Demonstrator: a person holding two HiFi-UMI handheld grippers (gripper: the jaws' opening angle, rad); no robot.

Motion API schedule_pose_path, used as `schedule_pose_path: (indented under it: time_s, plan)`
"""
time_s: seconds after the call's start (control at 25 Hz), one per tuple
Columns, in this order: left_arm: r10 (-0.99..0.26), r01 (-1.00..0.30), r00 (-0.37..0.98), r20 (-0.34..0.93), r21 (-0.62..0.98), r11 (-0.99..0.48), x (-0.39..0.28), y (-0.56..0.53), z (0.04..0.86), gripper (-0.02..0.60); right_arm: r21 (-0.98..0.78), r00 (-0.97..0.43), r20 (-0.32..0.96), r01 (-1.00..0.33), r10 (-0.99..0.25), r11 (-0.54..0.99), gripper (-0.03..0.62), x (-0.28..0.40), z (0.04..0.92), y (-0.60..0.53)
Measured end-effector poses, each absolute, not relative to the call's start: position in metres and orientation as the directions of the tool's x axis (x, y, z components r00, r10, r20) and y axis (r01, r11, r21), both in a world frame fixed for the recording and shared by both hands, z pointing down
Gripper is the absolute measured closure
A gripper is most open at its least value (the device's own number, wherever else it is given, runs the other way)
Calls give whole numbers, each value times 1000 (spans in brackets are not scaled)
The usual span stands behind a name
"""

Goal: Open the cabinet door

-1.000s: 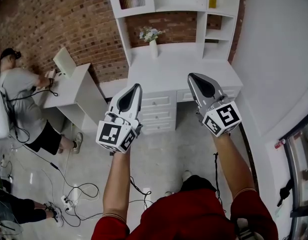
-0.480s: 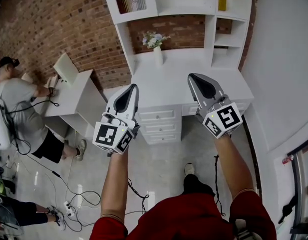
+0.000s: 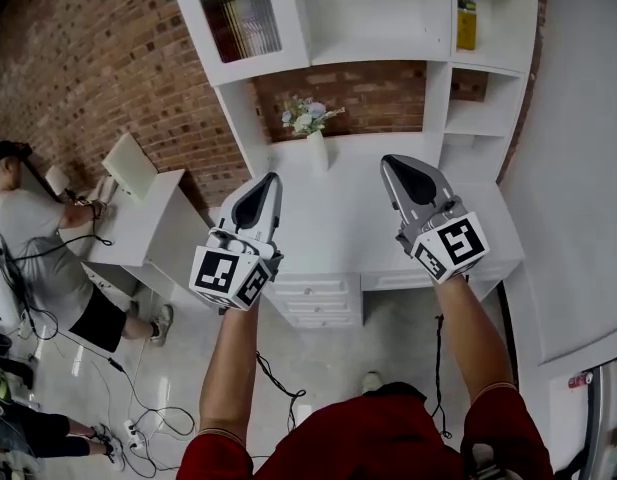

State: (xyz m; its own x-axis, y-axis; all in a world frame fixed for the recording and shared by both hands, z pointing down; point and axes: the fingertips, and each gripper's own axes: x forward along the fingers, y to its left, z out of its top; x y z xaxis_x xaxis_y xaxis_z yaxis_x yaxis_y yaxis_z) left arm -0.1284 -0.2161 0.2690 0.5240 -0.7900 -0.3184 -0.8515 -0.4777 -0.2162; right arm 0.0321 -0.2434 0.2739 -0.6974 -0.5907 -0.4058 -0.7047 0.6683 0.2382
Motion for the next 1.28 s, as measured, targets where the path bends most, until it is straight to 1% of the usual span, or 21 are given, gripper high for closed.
schedule_pose_path:
  time_s: [0.28,0.72,0.96,1.28]
  plan:
    - [-806,-877,481,-345,-209,-433,-114,-304,248,580,277,-741,-389,-661,-548,698,582,42,263,-331]
    - [-805,-880,472,-360,-250,-404,-124,-393,205,580,293,-773,-366,-624,-518,724,582,11,261,-402]
    - [-780,-865,498,-378,-277,-418,-133,-448,179,580,307,-762,-373,-639,-529,705,582,0,243,-448]
    - [-738,-842,538,-408,-306,-444,-148,-504,127,580,279,-748,-413,-647,-520,709,582,-29,185,-501]
